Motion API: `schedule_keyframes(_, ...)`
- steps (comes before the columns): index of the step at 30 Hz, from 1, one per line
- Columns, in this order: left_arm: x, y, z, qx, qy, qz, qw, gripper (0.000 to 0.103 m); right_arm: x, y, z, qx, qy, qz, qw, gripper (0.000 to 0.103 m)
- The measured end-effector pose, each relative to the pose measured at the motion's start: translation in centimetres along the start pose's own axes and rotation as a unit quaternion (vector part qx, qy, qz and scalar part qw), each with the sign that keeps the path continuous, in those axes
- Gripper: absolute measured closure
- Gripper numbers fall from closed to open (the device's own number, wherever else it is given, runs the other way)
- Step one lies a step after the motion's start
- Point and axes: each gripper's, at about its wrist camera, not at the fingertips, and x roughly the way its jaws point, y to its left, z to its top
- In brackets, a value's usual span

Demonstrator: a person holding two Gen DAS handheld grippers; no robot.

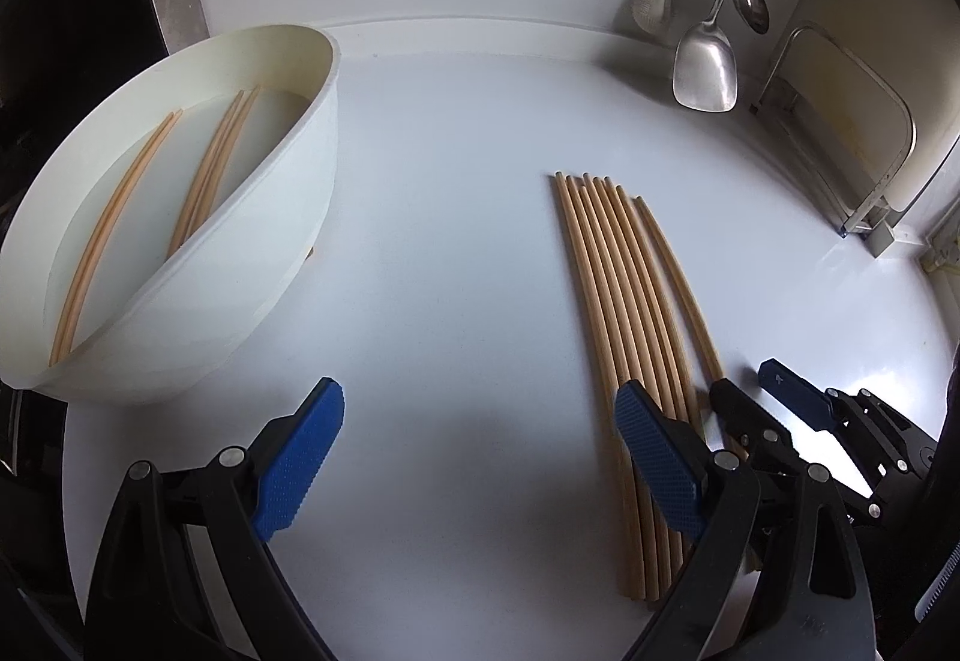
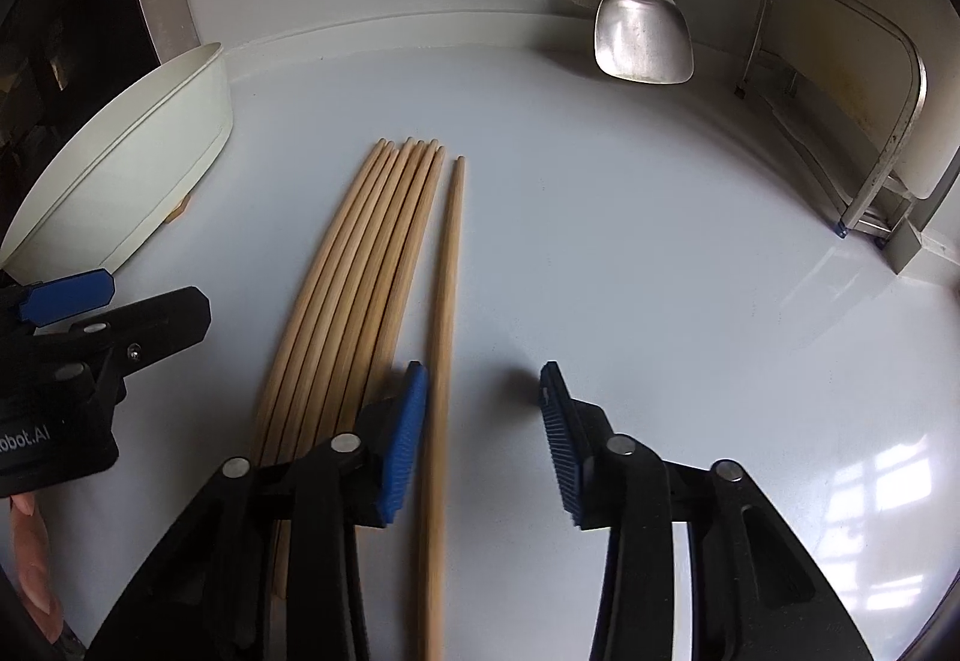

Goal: Organize utensils
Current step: 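Lower both open tools over the chopstick bundle and separate one chopstick, then close the right tool on a loose chopstick while the left tool grasps another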

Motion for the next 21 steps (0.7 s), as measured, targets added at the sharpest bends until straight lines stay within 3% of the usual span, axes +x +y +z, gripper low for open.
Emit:
schedule_keyframes(7, 0.8, -0.8, -0.2, 0.007, 0.008, 0.0, 0.9999, 0.013, -0.1, -1.5, -0.1, 0.015, -0.004, 0.007, 1.0, 0.086)
schedule_keyframes(21, 2.6, -2.4, -0.7, 0.031, 0.023, 0.033, 0.9987, 0.013, -0.6, -4.5, -0.8, 0.04, -0.003, -0.003, 0.999, 0.087)
